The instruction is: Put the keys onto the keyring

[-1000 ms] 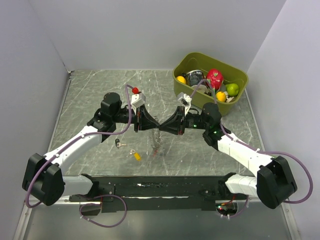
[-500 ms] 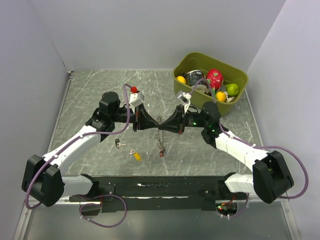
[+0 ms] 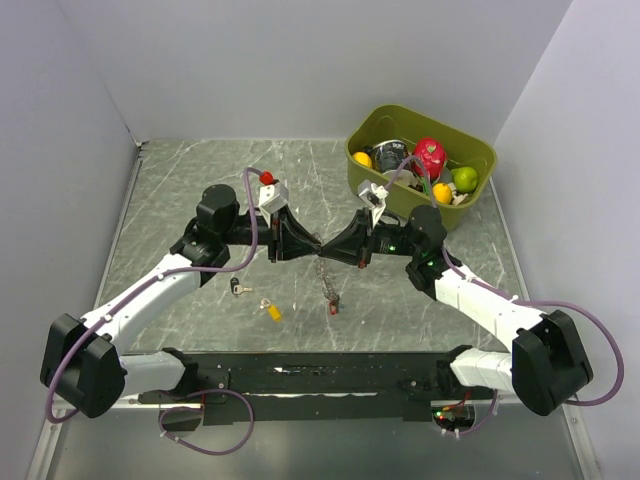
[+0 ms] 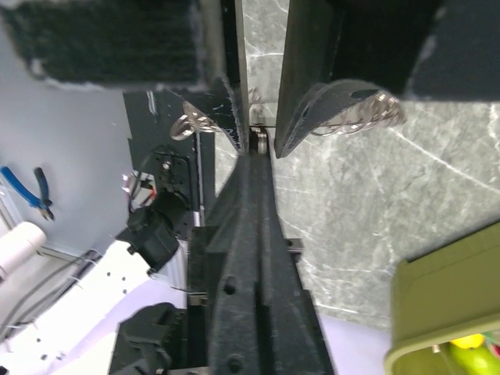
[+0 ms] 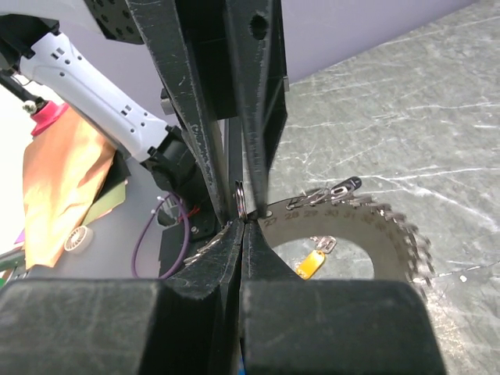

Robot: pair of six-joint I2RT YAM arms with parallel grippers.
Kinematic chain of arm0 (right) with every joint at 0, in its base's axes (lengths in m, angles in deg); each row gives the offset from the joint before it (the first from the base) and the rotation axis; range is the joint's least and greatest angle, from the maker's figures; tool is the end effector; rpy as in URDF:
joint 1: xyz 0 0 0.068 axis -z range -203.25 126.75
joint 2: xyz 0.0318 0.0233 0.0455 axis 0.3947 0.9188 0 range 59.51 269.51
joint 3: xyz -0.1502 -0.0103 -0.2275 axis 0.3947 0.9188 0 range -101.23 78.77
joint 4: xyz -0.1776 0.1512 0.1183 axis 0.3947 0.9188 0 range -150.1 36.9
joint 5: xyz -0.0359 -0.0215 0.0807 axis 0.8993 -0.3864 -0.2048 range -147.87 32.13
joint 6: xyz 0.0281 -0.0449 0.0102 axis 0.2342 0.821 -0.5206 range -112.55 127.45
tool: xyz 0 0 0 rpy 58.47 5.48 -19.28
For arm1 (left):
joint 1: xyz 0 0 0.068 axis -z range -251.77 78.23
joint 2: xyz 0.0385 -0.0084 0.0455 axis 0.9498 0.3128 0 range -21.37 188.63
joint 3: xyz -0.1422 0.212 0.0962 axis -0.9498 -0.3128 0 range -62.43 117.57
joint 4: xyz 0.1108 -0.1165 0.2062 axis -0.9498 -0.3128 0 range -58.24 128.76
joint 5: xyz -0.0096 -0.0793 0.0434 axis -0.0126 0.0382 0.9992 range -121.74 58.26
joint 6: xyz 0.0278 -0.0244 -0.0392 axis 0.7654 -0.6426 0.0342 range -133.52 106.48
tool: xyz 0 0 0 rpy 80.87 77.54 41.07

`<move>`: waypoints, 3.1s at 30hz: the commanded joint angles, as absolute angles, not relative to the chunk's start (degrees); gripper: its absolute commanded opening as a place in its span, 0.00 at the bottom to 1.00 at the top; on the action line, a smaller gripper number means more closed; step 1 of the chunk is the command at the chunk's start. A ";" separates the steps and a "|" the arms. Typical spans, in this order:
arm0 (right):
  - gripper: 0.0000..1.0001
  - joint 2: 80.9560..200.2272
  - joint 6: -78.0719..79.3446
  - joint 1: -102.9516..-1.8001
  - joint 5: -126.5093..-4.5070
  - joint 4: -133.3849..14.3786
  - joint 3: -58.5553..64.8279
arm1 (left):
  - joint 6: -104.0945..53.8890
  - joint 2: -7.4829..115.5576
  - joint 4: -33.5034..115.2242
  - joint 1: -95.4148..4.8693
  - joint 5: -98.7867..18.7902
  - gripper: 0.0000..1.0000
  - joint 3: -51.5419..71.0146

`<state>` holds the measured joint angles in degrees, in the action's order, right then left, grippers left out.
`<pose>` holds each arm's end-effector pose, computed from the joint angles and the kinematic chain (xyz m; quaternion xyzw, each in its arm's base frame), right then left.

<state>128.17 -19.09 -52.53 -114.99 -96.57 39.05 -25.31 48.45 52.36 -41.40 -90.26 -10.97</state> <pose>0.2121 0.1533 0.3055 -0.3733 0.5702 0.5876 0.4362 0.2200 -0.1640 0.3334 0.4303 0.5801 -0.5481 0.4219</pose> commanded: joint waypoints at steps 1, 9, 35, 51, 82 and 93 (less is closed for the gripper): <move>0.00 125.34 -18.74 -53.40 -114.56 -102.11 39.13 | -25.56 48.33 53.35 -41.01 -86.67 0.27 -10.31; 0.00 124.81 -18.39 -53.48 -114.21 -102.11 40.01 | -25.56 48.24 52.99 -41.45 -84.56 0.27 -10.58; 0.00 123.41 -18.04 -53.22 -110.61 -102.46 41.50 | -29.43 48.50 57.91 -44.61 -88.95 0.24 -13.39; 0.59 120.51 -14.52 -52.78 -105.07 -96.67 41.59 | -26.09 46.84 54.32 -44.26 -88.69 0.01 -11.81; 0.35 128.50 -13.64 -52.69 -109.28 -94.01 36.76 | -25.65 47.19 53.96 -42.59 -90.10 0.01 -10.40; 0.00 128.86 -13.73 -52.61 -109.20 -91.91 35.88 | -27.14 46.84 56.24 -42.24 -89.48 0.01 -10.84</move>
